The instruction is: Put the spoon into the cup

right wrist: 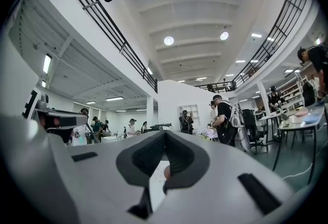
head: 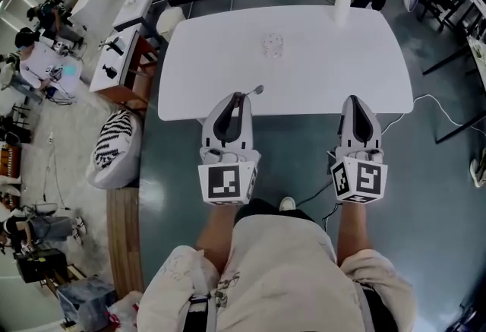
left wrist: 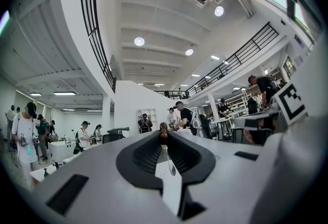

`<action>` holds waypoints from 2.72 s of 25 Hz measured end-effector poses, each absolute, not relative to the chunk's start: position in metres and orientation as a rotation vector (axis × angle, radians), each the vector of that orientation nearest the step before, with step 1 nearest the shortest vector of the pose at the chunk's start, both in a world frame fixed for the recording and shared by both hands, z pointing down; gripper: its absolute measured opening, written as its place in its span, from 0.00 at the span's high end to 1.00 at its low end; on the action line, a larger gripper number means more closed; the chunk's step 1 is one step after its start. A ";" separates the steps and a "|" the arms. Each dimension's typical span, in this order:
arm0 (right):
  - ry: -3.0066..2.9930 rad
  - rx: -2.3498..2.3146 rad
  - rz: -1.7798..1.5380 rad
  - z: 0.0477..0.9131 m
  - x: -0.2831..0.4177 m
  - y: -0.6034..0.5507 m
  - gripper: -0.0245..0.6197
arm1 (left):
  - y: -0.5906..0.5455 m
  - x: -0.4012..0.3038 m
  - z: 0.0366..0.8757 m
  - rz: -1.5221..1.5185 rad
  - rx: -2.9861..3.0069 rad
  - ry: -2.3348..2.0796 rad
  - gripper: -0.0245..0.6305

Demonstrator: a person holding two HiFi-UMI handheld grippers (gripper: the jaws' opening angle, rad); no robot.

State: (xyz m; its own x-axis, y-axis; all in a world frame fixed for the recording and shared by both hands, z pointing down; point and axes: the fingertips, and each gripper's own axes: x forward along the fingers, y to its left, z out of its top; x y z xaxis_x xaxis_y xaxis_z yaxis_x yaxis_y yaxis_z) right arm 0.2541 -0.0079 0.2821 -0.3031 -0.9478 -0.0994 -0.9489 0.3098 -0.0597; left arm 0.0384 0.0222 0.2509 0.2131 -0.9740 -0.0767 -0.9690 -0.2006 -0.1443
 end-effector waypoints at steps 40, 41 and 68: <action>2.536 -1.868 0.088 0.293 0.067 -0.270 0.98 | -0.250 -0.123 0.285 0.051 -2.485 1.816 0.91; 2.539 -1.876 0.087 0.294 0.064 -0.274 0.98 | -0.255 -0.125 0.286 0.055 -2.496 1.810 0.91; 2.713 -1.897 -0.249 0.446 0.086 -0.398 0.98 | -0.368 -0.067 0.451 -0.206 -2.785 1.913 0.91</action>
State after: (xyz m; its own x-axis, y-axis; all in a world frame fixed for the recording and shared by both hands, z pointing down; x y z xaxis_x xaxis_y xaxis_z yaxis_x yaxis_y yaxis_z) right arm 0.0858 -0.3981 0.4458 -0.3361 -0.9134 0.2296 -0.9399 0.3408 -0.0202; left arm -0.0669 -0.3680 0.4509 0.3632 -0.9017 0.2347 -0.9310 -0.3410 0.1306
